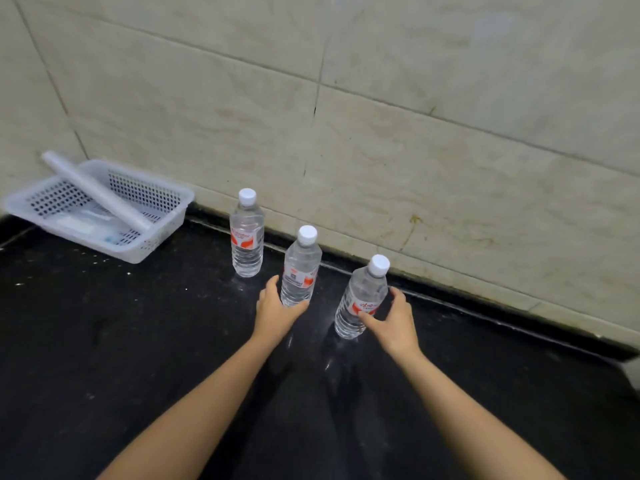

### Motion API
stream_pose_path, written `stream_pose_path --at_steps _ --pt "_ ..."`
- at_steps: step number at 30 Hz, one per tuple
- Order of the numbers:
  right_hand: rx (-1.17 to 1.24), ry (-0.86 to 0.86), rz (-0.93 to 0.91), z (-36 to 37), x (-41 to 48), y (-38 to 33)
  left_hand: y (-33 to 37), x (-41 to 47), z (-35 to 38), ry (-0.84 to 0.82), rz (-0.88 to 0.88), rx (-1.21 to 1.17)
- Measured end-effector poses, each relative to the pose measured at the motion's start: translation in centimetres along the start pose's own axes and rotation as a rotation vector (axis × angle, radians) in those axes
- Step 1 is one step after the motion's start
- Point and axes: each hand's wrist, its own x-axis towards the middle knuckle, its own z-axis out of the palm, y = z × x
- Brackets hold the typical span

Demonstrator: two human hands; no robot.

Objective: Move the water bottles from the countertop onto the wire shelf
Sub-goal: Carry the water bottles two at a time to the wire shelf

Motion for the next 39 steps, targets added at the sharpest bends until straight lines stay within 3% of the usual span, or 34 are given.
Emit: stream_pose_path --at_steps 11,18,24,31,39 --pt "0.263 0.137 0.038 2.9 2.3 -1.6 2.1 5.1 1.7 0.061 0.094 -0.004" --pt "0.181 0.135 0.067 2.0 1.4 -1.0 1.1 4.3 0.9 -0.027 0.114 -0.096" --pt "0.167 0.184 0.098 0.3 -2.9 0.9 0.0 -1.5 0.0 -0.083 0.134 -0.258" --pt "0.219 0.256 0.112 -5.1 -10.5 5.2 -0.2 -7.7 2.6 -0.454 0.144 -0.188" --pt "0.149 0.425 0.155 -12.4 -20.3 10.0 1.4 -15.6 8.8 -0.699 0.218 -0.193"
